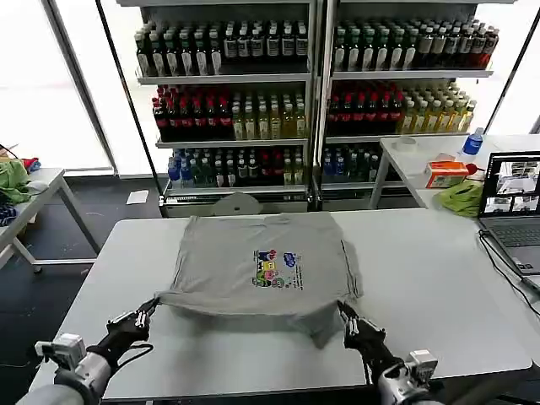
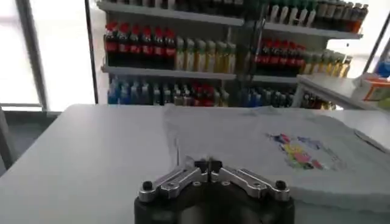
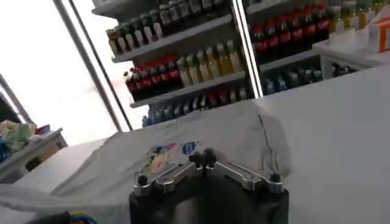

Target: Fold and organize the clothes.

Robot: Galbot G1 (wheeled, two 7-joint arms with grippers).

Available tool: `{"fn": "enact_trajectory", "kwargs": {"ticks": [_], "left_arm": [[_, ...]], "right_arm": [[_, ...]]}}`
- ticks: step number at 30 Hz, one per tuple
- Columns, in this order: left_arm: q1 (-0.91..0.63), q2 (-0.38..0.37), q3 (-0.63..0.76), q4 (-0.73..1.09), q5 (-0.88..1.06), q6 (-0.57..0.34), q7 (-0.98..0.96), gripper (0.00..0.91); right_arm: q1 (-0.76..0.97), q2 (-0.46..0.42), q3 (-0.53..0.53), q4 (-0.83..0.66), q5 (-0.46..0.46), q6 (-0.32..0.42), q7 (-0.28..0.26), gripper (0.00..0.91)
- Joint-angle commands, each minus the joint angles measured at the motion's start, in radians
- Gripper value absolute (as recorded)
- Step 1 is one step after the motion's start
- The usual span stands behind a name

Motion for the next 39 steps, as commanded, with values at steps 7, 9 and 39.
{"fn": "enact_trajectory", "kwargs": {"ticks": [7,9,39], "left_arm": [[-0.437,0.101,0.241,0.313,-0.103,0.033,-0.031,0.030],[-0.463,0.099,0.259,0.357,-0.102,0.034,-0.034,0.030],[-0.314,0.068,0.200,0.287,-0.030,0.022,-0.048,0.907]], "right_arm": [[0.386,0.062,-0.073,-0.300,-0.041,0.000,0.021,0.000],[0.419,0.070,-0.083,-0.349,-0.061,0.002,0.021,0.000],[0.256,0.003,-0.064,-0.255,-0.174,-0.169,0.045,0.907]]}}
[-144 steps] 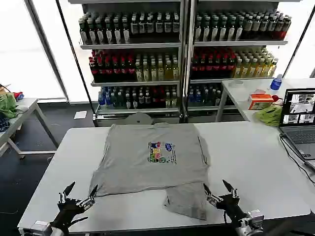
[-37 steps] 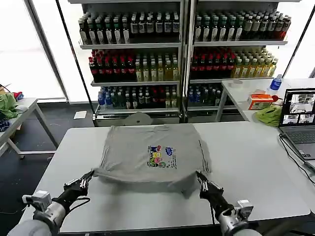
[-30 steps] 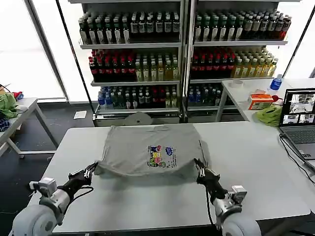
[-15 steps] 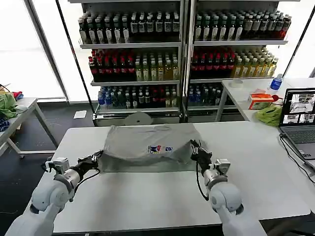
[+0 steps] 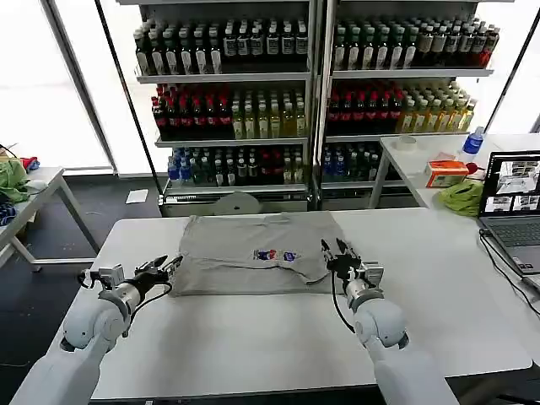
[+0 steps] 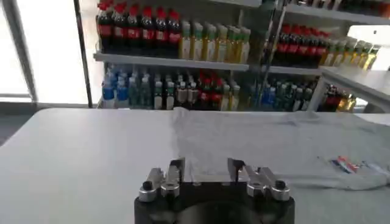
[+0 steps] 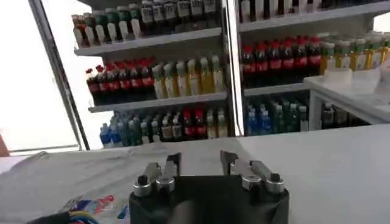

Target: Fold and organize the clothes.

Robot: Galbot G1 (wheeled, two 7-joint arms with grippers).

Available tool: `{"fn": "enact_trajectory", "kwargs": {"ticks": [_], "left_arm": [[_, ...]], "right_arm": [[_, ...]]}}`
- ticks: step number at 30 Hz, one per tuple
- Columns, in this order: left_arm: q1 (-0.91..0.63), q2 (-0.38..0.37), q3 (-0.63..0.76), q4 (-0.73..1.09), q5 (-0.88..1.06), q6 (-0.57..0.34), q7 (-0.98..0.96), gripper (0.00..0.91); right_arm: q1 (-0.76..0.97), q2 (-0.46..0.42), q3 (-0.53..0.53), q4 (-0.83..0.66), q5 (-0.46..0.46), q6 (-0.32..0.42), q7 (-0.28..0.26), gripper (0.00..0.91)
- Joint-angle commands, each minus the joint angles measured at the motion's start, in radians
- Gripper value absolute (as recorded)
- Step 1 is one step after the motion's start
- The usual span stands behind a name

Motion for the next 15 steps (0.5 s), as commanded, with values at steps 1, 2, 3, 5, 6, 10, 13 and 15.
{"fn": "enact_trajectory", "kwargs": {"ticks": [1,2,3,5,6,10,13,15], "left_arm": [[0.187,0.005,-0.081,-0.150,0.034,-0.014,0.001,0.907],[0.215,0.001,-0.083,-0.162,0.036,-0.016,0.002,0.907],[0.233,-0.006,-0.085,-0.164,0.042,-0.020,0.002,0.907],[0.261,-0.023,-0.083,-0.160,0.053,-0.032,0.005,0.907],[0.272,-0.034,-0.081,-0.156,0.056,-0.037,0.007,0.907],[0.275,-0.065,-0.068,-0.135,0.061,-0.042,0.012,0.907],[0.254,-0.073,-0.056,-0.110,0.058,-0.044,0.018,0.907],[0.233,-0.076,-0.048,-0.083,0.056,-0.044,0.017,0.907]], "right_arm": [[-0.164,-0.059,0.025,0.153,-0.015,-0.093,0.049,0.907],[-0.186,-0.065,0.034,0.164,-0.018,-0.107,0.059,0.907],[-0.204,-0.069,0.043,0.170,-0.023,-0.105,0.065,0.907],[-0.230,-0.072,0.060,0.175,-0.037,-0.110,0.085,0.907],[-0.235,-0.072,0.064,0.175,-0.037,-0.110,0.090,0.907],[-0.247,-0.063,0.065,0.159,-0.022,-0.119,0.109,0.605],[-0.232,-0.045,0.050,0.137,-0.022,-0.126,0.129,0.091],[-0.217,-0.032,0.038,0.115,-0.021,-0.137,0.143,0.000]]}}
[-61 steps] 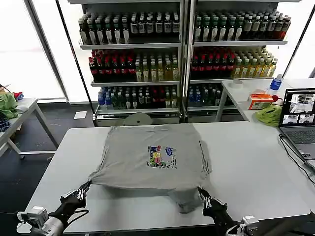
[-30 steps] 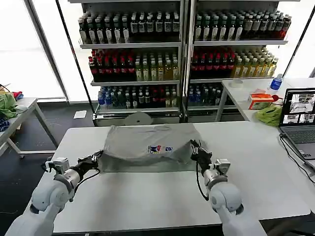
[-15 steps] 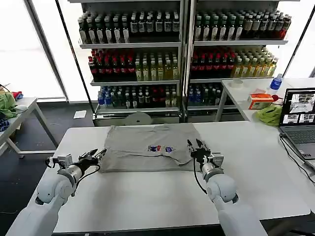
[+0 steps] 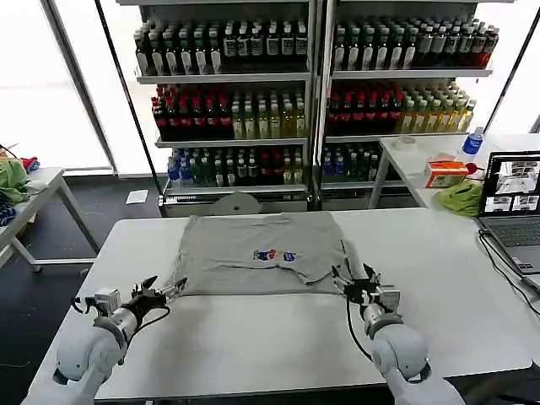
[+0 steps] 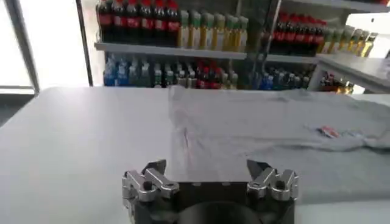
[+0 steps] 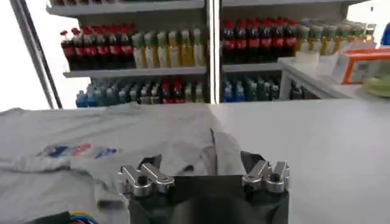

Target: Fold and organize the clothes.

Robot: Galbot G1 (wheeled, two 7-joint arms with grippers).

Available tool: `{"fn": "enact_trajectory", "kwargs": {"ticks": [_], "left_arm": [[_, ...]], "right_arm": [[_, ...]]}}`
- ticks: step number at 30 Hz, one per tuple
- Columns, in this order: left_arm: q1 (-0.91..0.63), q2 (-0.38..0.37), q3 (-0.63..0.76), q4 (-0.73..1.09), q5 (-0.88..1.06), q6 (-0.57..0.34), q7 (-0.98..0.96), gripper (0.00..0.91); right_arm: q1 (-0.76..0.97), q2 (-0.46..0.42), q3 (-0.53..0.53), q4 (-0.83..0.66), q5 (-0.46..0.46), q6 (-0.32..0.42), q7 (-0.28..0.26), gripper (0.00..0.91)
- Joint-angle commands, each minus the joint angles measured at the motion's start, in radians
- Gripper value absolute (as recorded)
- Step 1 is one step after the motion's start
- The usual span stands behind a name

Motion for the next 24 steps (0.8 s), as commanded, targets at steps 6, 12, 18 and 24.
{"fn": "enact_trajectory", "kwargs": {"ticks": [6,12,18,24], "left_arm": [[0.016,-0.029,0.004,0.055,-0.001,-0.010,0.001,0.756],[-0.008,-0.019,0.009,0.087,-0.013,-0.009,0.002,0.050],[-0.033,-0.015,0.020,0.113,-0.016,-0.010,0.008,0.020],[-0.039,-0.013,0.028,0.120,-0.016,-0.014,0.019,0.020]], "right_arm": [[-0.019,0.027,-0.030,-0.025,0.010,-0.031,0.042,0.000],[-0.003,0.039,-0.044,-0.047,0.023,-0.031,0.042,0.000],[0.007,0.036,-0.049,-0.057,0.031,-0.029,0.038,0.000],[0.002,0.022,-0.043,-0.058,0.041,-0.027,0.029,0.000]]}}
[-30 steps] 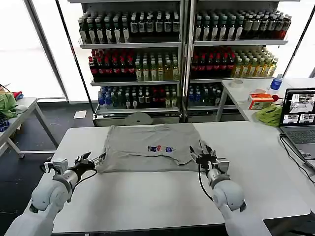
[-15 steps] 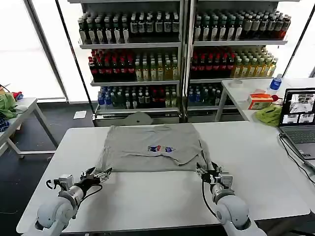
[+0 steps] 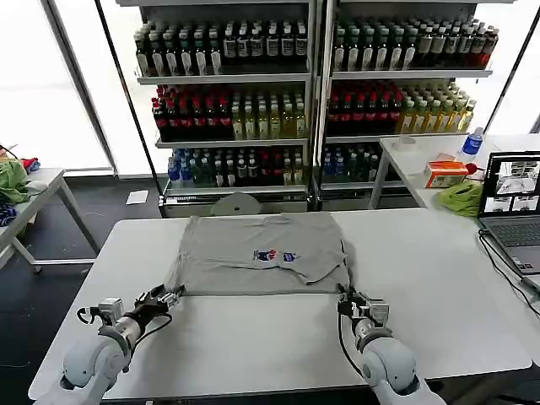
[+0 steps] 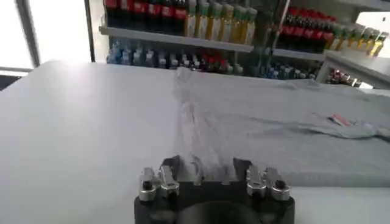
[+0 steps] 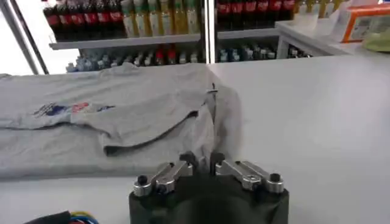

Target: Fold and organize the clothes.

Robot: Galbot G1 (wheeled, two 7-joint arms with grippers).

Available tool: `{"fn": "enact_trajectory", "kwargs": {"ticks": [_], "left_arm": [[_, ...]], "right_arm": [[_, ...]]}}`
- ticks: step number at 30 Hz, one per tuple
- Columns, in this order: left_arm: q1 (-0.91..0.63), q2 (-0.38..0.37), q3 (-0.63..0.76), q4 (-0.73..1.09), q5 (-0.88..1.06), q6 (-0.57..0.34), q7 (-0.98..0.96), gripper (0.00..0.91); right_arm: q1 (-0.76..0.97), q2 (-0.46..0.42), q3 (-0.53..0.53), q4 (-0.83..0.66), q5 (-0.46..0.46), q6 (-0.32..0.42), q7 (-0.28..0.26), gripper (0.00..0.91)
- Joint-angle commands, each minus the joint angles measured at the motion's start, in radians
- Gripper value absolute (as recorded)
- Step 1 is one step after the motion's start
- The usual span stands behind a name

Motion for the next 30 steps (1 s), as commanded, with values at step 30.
{"fn": "enact_trajectory", "kwargs": {"ticks": [30], "left_arm": [[0.389,-0.129,-0.231,-0.326,0.024,0.059,-0.026,0.020]], "right_arm": [[-0.215,-0.182,0.022,0.272,0.041,0.013,-0.071,0.000]]}}
